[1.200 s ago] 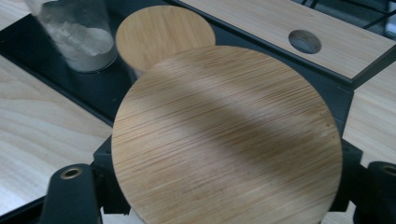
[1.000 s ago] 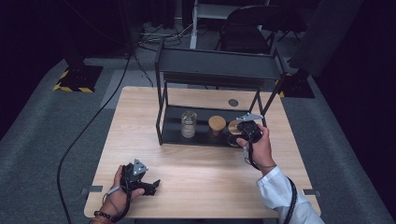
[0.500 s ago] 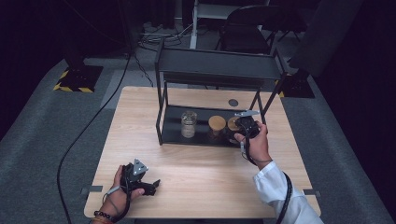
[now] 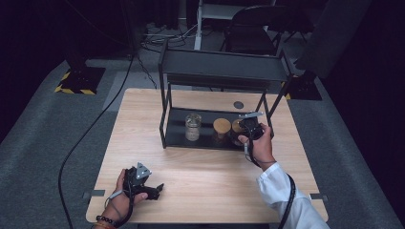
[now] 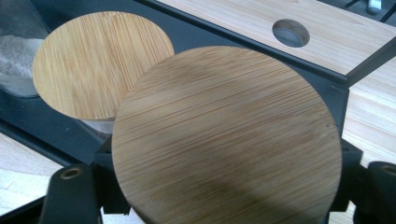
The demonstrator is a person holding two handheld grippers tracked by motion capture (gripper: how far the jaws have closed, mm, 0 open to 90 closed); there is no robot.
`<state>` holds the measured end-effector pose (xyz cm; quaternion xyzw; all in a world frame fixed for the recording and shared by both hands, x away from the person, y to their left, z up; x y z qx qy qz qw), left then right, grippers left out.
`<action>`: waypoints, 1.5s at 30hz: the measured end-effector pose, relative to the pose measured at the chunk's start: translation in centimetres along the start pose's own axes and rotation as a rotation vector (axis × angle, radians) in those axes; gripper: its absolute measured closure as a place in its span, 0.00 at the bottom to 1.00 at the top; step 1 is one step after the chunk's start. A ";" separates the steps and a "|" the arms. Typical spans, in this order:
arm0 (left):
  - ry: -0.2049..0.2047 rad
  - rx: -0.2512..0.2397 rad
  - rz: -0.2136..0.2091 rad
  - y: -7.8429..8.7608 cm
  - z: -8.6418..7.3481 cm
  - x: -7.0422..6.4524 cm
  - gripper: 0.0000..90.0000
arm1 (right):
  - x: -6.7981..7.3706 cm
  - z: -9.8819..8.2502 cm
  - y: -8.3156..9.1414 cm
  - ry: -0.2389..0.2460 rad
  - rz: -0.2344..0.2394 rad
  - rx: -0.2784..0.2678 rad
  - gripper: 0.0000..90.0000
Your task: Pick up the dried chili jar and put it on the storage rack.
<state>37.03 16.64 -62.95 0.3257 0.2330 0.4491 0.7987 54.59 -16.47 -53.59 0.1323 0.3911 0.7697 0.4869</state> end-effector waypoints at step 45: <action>0.000 0.000 0.000 0.0 0.0 0.0 0.00 | -1.7 -0.9 -3.1 -0.043 -0.006 0.020 0.28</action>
Point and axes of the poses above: each handheld gripper's, and its own axes: y roughly backward along the jaws, z roughly out of its top, x roughly to its left, the point moved 9 cm from there along -y, roughly forward along the jaws, and after that the axes turned 6 degrees about y, right-handed, at the moved point
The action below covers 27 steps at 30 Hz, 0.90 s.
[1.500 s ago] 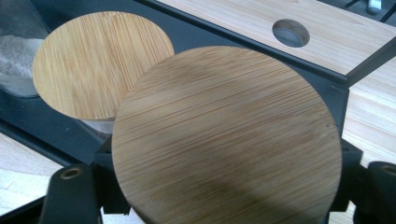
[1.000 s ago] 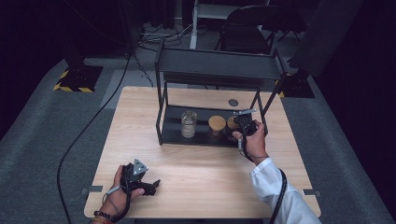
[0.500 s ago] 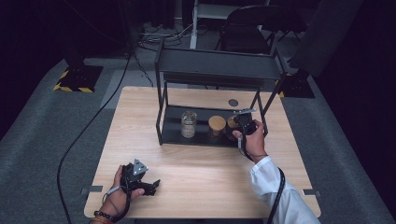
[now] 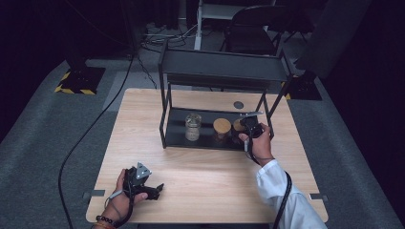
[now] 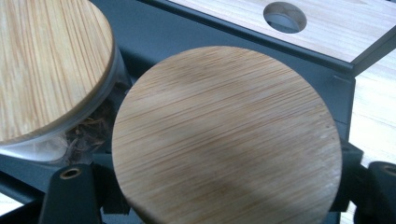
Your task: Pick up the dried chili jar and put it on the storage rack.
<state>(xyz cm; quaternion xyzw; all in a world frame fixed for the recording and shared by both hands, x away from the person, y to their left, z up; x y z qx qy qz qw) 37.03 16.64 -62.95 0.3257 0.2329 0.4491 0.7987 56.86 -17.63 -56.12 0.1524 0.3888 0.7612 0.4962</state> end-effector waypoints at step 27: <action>0.000 0.001 0.001 0.0 0.0 0.0 0.00 | -0.5 -0.6 -0.4 0.055 0.001 0.054 0.13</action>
Point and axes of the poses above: each handheld gripper's, and its own axes: y roughly backward along the jaws, z roughly out of its top, x roughly to its left, the point moved 9 cm from there along -y, roughly forward along the jaws, and after that the axes turned 6 degrees about y, right-handed, at the moved point
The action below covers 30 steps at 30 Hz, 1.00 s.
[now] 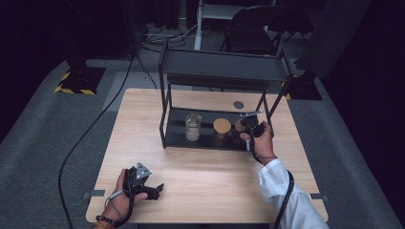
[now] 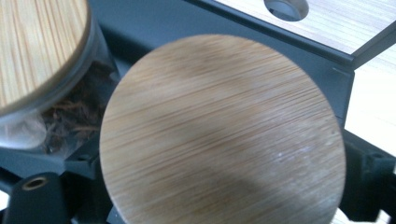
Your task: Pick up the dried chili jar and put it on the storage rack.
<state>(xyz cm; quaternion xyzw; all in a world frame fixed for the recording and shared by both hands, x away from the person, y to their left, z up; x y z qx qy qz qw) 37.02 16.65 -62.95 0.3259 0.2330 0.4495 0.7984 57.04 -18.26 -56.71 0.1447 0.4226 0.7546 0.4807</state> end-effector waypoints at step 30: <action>0.000 -0.001 -0.001 0.0 0.0 0.0 0.00 | 0.1 0.3 0.8 0.170 -0.022 -0.005 0.06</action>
Point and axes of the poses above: each handheld gripper's, and its own axes: y roughly backward along the jaws, z roughly out of its top, x roughly to its left, the point moved 9 cm from there along -y, roughly forward along the jaws, and after that the axes turned 6 degrees about y, right-handed, at the moved point
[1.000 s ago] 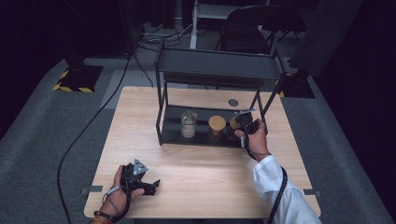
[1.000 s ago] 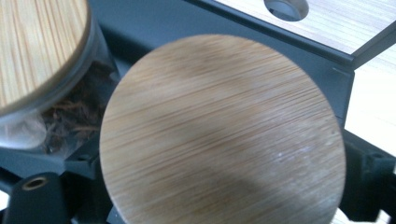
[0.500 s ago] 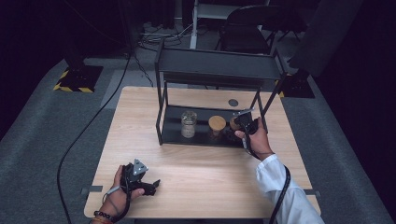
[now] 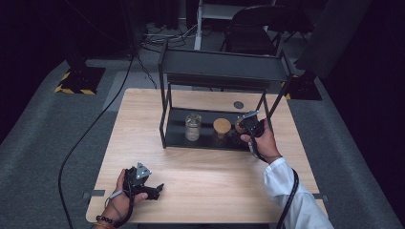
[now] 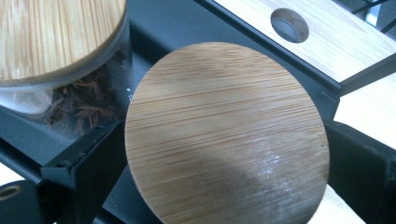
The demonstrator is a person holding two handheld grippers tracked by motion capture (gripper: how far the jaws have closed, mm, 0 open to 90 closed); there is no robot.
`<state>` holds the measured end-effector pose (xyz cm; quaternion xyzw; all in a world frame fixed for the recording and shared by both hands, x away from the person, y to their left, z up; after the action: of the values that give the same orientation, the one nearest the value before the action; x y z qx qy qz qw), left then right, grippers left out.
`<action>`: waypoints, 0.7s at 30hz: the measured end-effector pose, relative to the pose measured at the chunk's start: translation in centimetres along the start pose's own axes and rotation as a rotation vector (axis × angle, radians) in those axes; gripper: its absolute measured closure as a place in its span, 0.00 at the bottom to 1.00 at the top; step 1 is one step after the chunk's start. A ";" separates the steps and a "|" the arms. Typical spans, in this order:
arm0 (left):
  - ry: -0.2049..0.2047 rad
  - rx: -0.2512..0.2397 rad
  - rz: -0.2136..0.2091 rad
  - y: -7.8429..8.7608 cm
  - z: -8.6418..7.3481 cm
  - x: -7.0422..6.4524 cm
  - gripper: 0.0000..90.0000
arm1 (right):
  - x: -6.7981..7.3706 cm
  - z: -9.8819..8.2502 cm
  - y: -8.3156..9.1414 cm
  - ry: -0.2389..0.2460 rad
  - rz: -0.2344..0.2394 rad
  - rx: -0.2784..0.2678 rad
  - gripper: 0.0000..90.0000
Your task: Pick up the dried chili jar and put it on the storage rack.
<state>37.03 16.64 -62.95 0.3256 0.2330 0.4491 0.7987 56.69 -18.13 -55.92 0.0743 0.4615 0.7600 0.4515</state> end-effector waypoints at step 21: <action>0.000 0.001 0.001 0.0 0.0 0.0 0.00 | 0.7 0.8 2.9 0.046 0.009 -0.085 0.06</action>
<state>37.02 16.65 -62.95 0.3259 0.2331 0.4495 0.7984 54.90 -17.58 -53.50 0.0396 0.4388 0.7825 0.4401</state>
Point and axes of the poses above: each handheld gripper's, and its own axes: y roughly backward along the jaws, z roughly out of its top, x roughly to its left, the point moved 9 cm from there along -y, roughly forward along the jaws, and after that the axes turned 6 degrees about y, right-handed, at the moved point
